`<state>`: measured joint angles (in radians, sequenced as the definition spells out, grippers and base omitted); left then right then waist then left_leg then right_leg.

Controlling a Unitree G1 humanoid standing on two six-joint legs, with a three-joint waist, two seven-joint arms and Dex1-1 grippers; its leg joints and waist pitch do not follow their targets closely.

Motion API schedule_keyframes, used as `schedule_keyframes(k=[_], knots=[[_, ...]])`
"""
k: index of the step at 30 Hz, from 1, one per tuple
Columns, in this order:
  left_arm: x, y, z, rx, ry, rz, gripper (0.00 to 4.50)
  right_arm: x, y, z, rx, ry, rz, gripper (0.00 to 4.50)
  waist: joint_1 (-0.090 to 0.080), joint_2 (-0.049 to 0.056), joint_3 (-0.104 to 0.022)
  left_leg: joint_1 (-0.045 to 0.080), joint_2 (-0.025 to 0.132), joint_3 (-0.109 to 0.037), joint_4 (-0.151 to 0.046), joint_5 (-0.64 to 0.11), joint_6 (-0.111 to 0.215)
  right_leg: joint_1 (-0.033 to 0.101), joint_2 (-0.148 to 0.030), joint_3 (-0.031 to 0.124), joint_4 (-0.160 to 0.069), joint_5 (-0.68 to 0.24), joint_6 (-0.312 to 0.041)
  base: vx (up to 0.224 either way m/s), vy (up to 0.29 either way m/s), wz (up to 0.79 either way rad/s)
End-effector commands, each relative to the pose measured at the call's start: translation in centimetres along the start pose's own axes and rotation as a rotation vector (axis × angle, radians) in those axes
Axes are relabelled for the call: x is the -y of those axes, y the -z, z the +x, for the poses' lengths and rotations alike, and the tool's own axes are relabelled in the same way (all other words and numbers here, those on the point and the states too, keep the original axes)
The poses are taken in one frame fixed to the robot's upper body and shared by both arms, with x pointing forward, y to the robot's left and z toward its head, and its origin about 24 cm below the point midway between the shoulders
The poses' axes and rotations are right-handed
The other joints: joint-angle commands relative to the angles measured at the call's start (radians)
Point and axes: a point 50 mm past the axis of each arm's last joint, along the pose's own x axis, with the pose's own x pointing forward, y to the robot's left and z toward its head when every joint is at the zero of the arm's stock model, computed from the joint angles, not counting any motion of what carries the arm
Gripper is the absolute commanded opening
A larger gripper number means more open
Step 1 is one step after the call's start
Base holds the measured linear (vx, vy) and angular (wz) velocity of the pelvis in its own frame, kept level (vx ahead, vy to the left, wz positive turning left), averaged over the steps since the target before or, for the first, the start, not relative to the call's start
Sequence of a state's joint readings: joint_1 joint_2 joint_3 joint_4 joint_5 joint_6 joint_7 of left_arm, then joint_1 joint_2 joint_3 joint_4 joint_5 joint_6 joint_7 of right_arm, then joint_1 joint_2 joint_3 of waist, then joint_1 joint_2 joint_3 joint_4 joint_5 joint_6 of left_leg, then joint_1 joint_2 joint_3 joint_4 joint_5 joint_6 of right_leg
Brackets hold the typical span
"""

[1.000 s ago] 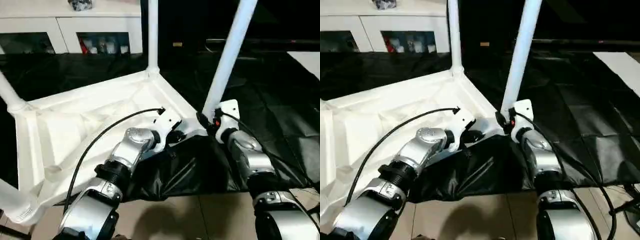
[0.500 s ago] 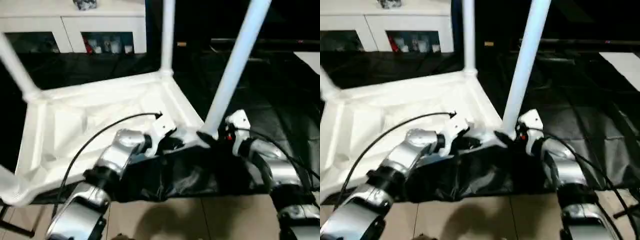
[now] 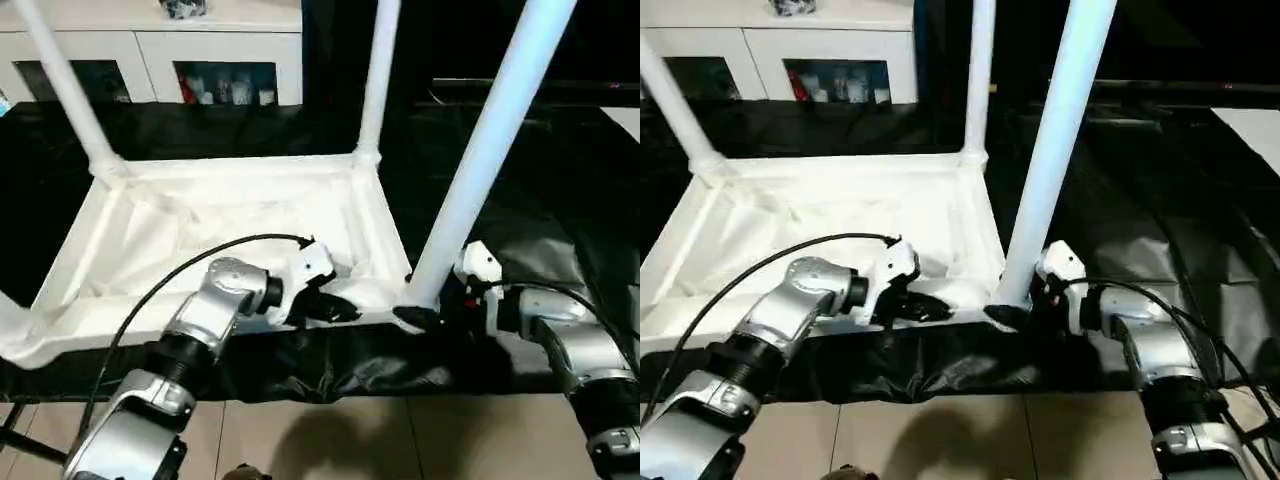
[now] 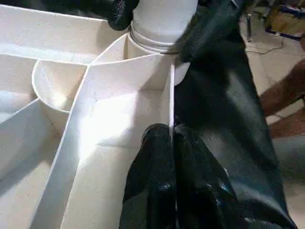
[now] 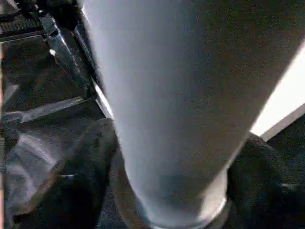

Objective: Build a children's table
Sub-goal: Rotate leg to tighten

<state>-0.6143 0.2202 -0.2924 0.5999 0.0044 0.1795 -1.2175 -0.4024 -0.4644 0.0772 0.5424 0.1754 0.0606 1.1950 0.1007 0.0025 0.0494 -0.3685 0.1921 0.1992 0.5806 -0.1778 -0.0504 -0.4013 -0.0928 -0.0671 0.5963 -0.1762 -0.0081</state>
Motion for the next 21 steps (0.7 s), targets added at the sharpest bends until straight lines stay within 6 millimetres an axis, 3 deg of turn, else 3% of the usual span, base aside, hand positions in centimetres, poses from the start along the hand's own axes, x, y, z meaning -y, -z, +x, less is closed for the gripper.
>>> schedule_keyframes(k=[1, 6, 13, 16, 19, 21], knots=[[0.5, -1.1, 0.6, 0.06, 0.039, 0.031, 0.0, -0.7, -0.4, 0.7, 0.007, -0.078, -0.018, 3.06, 0.001, -0.02, -0.061, 0.009, 0.045, -0.015, -0.062, -0.194, 0.085, 0.045, -0.059, 0.04, -0.07, -0.238, -0.228, 0.0, 0.0, 0.0], [0.6, -1.0, 0.6, 0.062, 0.047, 0.027, 0.0, -1.0, -0.4, 0.9, 0.007, -0.097, -0.013, 2.7, 0.004, -0.021, -0.061, 0.01, 0.044, -0.015, -0.062, -0.189, 0.084, 0.045, -0.059, 0.039, -0.071, -0.248, -0.22, 0.0, 0.0, 0.0], [0.2, -1.0, 1.0, 0.064, -0.016, 0.011, 0.0, -1.7, 0.1, 1.7, 0.021, -0.104, 0.003, 2.63, 0.005, -0.019, -0.062, 0.01, 0.044, -0.016, -0.061, -0.186, 0.083, 0.045, -0.059, 0.039, -0.07, -0.24, -0.219, 0.0, 0.0, 0.0], [-0.4, -1.3, 1.6, 0.068, -0.109, -0.009, 0.0, -1.0, 0.4, 2.6, 0.042, 0.044, 0.016, 2.63, 0.002, -0.019, -0.06, 0.01, 0.043, -0.016, -0.064, -0.199, 0.073, 0.042, -0.059, 0.04, -0.074, -0.265, -0.213, 0.0, 0.0, 0.0], [-0.9, -1.8, 2.3, 0.083, -0.189, -0.04, 0.0, 0.0, 0.5, 3.4, 0.049, 0.202, 0.032, 2.62, -0.011, -0.02, -0.058, 0.013, 0.04, -0.021, -0.068, -0.237, 0.037, 0.041, -0.062, 0.038, -0.083, -0.345, -0.193, 0.0, 0.0, 0.0], [-1.2, -2.3, 3.0, 0.096, -0.249, -0.062, 0.0, 0.7, 0.6, 4.2, 0.053, 0.324, 0.082, 2.62, -0.018, -0.019, -0.058, 0.013, 0.039, -0.022, -0.068, -0.243, 0.035, 0.041, -0.06, 0.039, -0.082, -0.339, -0.192, 0.0, 0.0, 0.0]])
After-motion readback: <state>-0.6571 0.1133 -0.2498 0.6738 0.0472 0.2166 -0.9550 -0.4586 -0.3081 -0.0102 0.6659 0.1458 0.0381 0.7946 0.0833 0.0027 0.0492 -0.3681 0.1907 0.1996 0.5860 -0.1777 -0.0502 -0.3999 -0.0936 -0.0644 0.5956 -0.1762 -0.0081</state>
